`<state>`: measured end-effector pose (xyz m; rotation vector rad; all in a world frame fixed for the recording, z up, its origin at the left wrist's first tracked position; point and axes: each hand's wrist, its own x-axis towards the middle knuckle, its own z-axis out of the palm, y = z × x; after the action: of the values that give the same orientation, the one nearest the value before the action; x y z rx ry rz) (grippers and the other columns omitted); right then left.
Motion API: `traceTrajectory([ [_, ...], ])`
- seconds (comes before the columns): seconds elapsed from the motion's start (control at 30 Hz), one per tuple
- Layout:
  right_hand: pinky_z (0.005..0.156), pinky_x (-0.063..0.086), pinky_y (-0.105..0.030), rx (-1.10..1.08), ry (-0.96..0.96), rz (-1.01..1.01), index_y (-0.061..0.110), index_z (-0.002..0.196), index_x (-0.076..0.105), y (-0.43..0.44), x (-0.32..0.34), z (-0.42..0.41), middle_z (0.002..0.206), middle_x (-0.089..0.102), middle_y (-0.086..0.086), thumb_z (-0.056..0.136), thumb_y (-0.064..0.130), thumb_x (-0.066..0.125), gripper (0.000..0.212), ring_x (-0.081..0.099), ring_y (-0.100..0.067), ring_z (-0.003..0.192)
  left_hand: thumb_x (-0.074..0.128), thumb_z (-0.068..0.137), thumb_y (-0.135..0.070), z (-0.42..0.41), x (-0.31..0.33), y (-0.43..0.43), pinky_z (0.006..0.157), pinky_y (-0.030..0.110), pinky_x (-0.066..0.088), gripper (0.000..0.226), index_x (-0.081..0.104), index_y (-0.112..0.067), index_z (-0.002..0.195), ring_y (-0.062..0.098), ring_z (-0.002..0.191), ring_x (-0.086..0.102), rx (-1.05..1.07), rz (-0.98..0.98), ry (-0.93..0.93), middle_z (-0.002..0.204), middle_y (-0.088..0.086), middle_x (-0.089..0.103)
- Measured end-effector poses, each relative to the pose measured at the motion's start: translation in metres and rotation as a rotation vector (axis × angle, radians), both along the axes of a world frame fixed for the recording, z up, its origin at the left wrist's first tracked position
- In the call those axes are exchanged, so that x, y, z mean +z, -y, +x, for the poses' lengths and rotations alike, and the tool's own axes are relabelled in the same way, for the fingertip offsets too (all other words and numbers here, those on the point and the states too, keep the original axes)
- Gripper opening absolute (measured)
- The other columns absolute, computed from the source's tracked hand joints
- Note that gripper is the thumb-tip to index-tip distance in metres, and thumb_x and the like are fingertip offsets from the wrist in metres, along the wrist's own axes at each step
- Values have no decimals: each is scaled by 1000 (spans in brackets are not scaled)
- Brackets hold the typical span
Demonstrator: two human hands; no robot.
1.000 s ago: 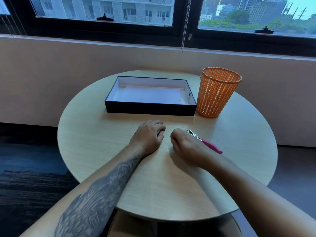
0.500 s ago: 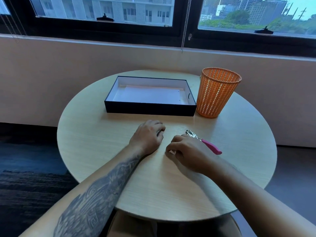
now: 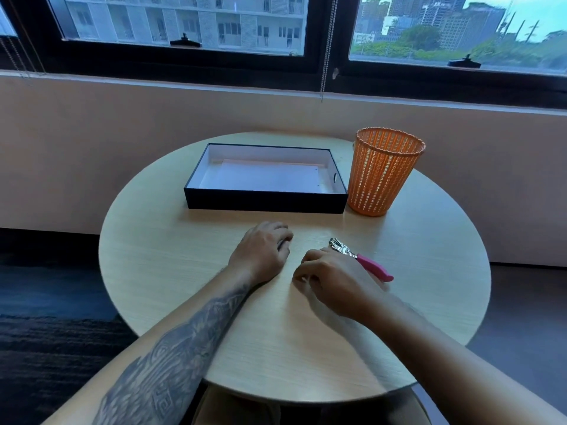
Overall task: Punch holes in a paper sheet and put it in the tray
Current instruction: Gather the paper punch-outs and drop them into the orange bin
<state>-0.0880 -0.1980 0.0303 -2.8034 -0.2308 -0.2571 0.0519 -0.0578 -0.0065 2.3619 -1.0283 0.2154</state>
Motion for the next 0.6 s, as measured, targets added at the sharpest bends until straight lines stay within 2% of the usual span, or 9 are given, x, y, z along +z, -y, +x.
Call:
traceTrajectory([
  [0.03,80,53,-31,-54,-28,88,27,102,79,1,0,1,103,71,10,90,25,40,40,63,-12,94,53,93,-27,0,0,0,104,38,41,26,71,-22,113,17,120,53,0,-3,-3,127,-5,64],
  [0.1,84,54,-27,-191,-104,390,24,99,76,7,4,6,99,71,10,91,7,54,29,66,-8,92,53,93,-26,0,0,-1,104,38,41,26,71,-22,112,17,120,54,-5,-7,2,126,-5,64],
  [0.2,63,50,-17,-271,-280,909,17,95,69,15,11,7,91,68,-3,90,-10,53,31,64,-5,74,54,93,-25,-1,0,-1,102,37,43,26,71,-21,111,16,117,55,0,-7,13,123,-5,65],
  [0.3,70,50,-24,-221,-349,1237,9,97,65,19,17,5,88,64,-6,88,-14,55,27,63,-13,81,54,92,-26,0,-1,-1,101,39,43,25,72,-22,110,17,117,55,4,-18,13,123,-5,66],
  [0.47,77,50,-30,-191,-399,1422,12,95,65,21,20,5,84,66,-1,90,2,68,12,65,-13,84,54,94,-26,1,-1,0,100,38,44,25,71,-22,111,16,115,55,-5,-14,25,121,-6,66],
  [0.53,75,49,-30,-227,-360,1453,12,91,65,22,20,5,83,66,-1,91,9,68,5,66,-14,83,54,94,-27,2,-2,-1,100,38,44,25,71,-22,112,16,116,55,-6,-13,21,122,-5,66],
  [0.6,71,48,-27,-257,-301,1439,13,86,65,23,22,7,80,65,-1,92,9,67,7,65,-14,79,57,93,-26,2,-3,-2,100,39,45,25,73,-22,112,17,117,56,-11,-41,26,123,-5,66],
])
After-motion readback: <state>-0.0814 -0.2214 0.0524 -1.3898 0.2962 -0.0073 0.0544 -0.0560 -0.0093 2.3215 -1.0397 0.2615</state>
